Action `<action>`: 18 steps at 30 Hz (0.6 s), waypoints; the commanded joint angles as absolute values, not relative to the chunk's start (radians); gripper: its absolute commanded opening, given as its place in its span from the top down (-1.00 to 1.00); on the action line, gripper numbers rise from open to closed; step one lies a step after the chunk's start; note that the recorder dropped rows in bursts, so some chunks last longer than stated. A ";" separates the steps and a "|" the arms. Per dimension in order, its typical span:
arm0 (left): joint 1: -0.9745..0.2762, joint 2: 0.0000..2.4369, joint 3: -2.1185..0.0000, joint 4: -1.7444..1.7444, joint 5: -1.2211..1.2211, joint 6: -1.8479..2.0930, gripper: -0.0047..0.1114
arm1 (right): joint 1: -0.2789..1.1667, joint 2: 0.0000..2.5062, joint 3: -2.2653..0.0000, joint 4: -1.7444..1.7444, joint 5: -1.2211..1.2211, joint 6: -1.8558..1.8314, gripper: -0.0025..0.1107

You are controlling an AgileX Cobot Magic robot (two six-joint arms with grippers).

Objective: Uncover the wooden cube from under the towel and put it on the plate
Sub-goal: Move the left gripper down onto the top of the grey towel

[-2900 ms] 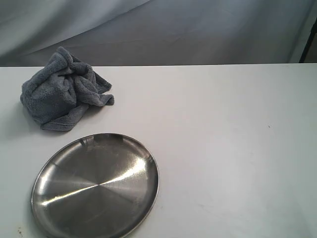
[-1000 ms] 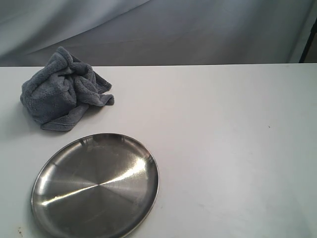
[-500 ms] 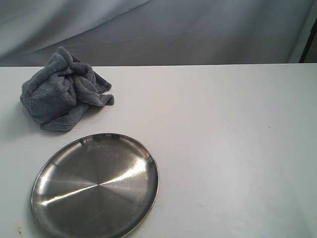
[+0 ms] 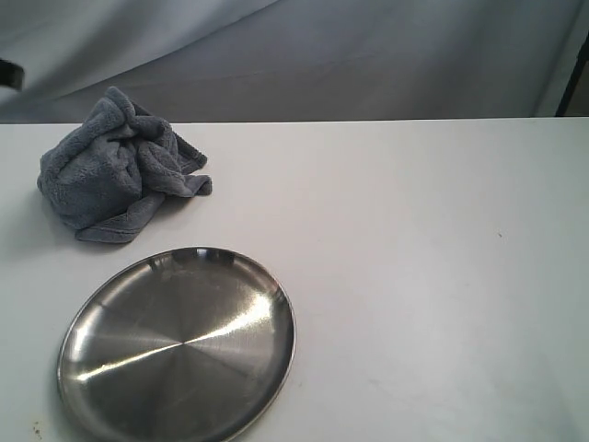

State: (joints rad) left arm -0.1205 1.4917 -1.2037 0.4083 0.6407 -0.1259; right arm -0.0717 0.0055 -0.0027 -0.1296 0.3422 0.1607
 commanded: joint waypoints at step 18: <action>-0.107 1.879 -1.528 0.362 1.022 0.133 0.92 | -0.080 0.000 0.000 -0.128 0.341 0.165 0.96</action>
